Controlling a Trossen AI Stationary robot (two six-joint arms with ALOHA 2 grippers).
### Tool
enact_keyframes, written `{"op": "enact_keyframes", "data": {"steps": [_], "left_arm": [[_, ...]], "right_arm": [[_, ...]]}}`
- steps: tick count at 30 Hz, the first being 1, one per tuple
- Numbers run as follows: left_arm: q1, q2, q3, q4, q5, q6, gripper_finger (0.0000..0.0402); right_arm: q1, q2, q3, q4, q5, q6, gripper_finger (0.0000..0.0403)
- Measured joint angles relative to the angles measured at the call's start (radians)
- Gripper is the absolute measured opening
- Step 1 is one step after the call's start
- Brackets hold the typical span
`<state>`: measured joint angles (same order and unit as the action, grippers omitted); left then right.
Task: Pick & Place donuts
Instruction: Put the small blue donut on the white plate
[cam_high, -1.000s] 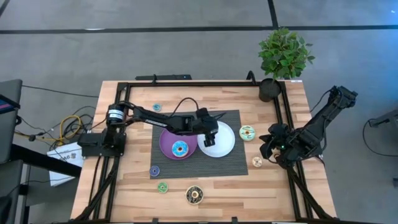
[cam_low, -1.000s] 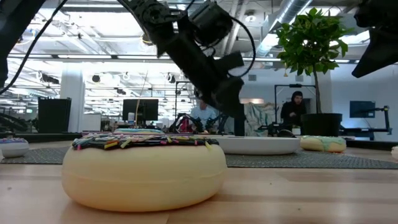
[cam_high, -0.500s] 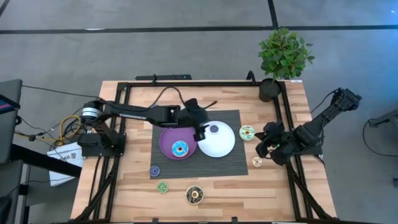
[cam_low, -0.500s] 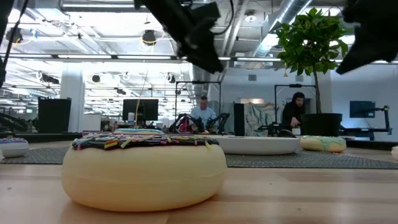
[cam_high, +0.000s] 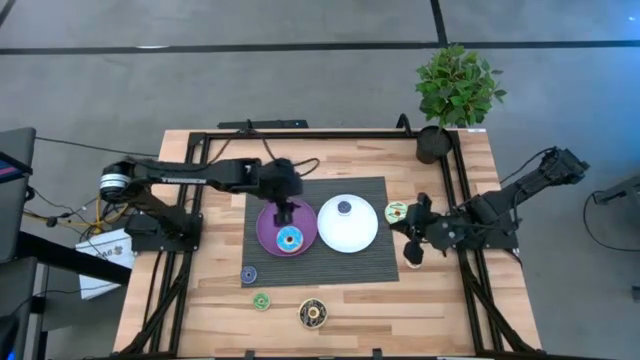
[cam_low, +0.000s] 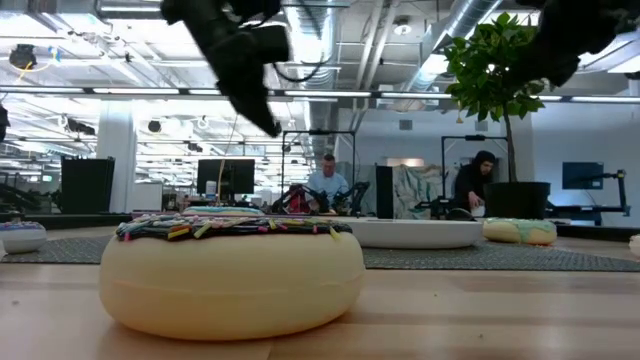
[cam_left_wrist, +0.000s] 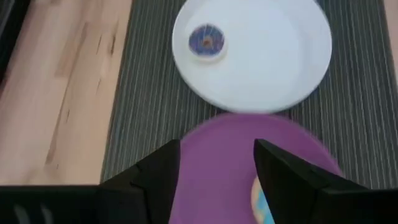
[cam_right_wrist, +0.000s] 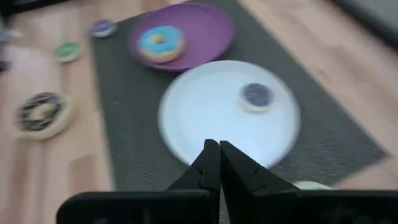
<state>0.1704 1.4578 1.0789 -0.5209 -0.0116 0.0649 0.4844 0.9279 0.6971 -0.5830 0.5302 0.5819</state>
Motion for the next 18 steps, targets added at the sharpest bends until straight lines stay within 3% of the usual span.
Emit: {"op": "enact_keyframes", "data": {"steps": [4,8,11,15,18], "left_arm": [[0.042,-0.124,-0.117,0.016,0.005,-0.001,0.019],[0.105,-0.266,-0.222,0.004,-0.005,-0.051,0.0189],[0.169,-0.352,-0.269,-0.036,-0.073,-0.132,0.0189],[0.273,-0.394,-0.278,-0.136,-0.21,-0.264,0.0189],[0.36,-0.38,-0.277,-0.159,-0.205,-0.32,0.0189]], "right_arm": [[-0.055,0.033,0.0,0.052,-0.08,-0.014,0.0],[-0.101,0.078,0.0,0.09,-0.084,-0.014,0.0],[-0.13,0.114,0.0,0.135,-0.084,-0.015,0.0],[-0.153,0.17,0.0,0.171,-0.087,-0.015,0.0],[-0.164,0.204,0.0,0.173,-0.101,-0.015,0.0]]}}
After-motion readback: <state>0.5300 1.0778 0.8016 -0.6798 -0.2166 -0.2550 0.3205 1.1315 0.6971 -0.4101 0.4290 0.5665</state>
